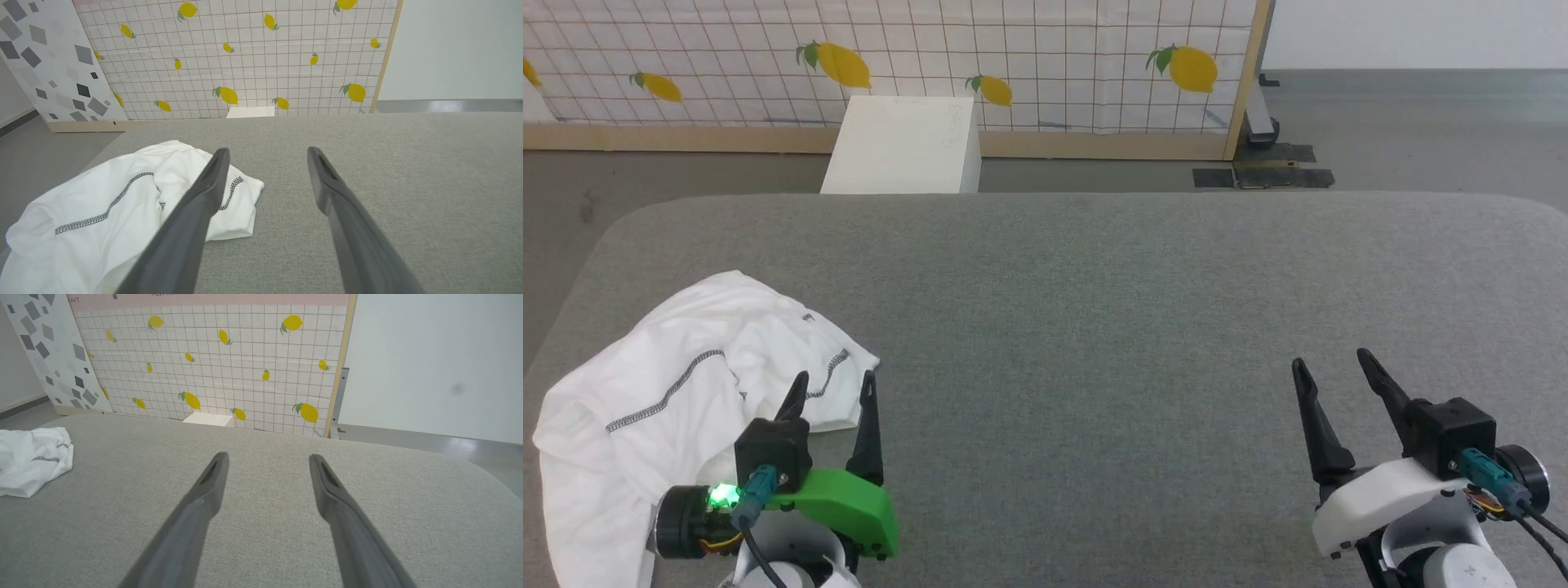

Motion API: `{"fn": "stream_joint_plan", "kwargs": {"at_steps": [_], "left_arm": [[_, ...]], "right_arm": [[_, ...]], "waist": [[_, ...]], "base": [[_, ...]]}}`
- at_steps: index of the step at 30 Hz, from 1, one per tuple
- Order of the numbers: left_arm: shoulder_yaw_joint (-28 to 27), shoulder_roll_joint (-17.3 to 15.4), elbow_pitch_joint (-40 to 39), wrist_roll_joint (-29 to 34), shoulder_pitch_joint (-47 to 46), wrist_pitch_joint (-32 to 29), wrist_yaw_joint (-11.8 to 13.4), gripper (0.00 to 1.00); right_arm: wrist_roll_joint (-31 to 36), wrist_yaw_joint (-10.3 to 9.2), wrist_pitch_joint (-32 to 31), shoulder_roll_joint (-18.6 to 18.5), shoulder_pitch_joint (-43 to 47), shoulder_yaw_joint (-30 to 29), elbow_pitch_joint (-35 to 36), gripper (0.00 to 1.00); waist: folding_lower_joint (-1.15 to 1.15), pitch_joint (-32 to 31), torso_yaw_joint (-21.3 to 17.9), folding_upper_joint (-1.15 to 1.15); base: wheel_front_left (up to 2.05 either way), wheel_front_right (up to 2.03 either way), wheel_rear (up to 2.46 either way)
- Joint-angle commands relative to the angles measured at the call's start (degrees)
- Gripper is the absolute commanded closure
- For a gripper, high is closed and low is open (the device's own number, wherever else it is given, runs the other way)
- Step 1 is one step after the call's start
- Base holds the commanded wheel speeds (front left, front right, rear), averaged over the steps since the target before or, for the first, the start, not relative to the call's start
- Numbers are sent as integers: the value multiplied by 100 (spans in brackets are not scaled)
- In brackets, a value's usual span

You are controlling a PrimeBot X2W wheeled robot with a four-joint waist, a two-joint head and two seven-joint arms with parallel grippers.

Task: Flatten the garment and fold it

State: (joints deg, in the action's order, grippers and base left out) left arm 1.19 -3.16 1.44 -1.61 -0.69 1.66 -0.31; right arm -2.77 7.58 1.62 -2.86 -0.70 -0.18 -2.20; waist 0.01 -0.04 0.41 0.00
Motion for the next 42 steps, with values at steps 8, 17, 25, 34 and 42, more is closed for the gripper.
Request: {"fn": "stream_joint_plan", "kwargs": {"at_steps": [8, 17, 25, 34, 42], "left_arm": [[33, 2, 55, -113, -22, 154, 101, 0], [47, 1, 115, -184, -20, 258, 139, 0], [53, 4, 156, -262, -9, 352, 188, 0], [65, 8, 204, -357, 1, 480, 248, 0], [82, 10, 280, -435, -8, 576, 293, 0]], "right_arm": [[-178, -2, 152, 0, 39, 7, -107, 0], [-307, -2, 257, 0, 51, 3, -208, 0], [-431, -3, 351, -1, 54, 35, -302, 0], [-567, -4, 480, -1, 64, 53, -436, 0], [-699, -4, 577, -1, 76, 56, -558, 0]], "waist": [[-1, 7, 137, 0], [-1, 10, 369, 0], [-1, 17, 608, 0], [-1, 35, 956, 0], [-1, 29, 1228, 0]], "base": [[0, 0, 0], [0, 0, 0], [0, 0, 0], [0, 0, 0], [0, 0, 0]]}}
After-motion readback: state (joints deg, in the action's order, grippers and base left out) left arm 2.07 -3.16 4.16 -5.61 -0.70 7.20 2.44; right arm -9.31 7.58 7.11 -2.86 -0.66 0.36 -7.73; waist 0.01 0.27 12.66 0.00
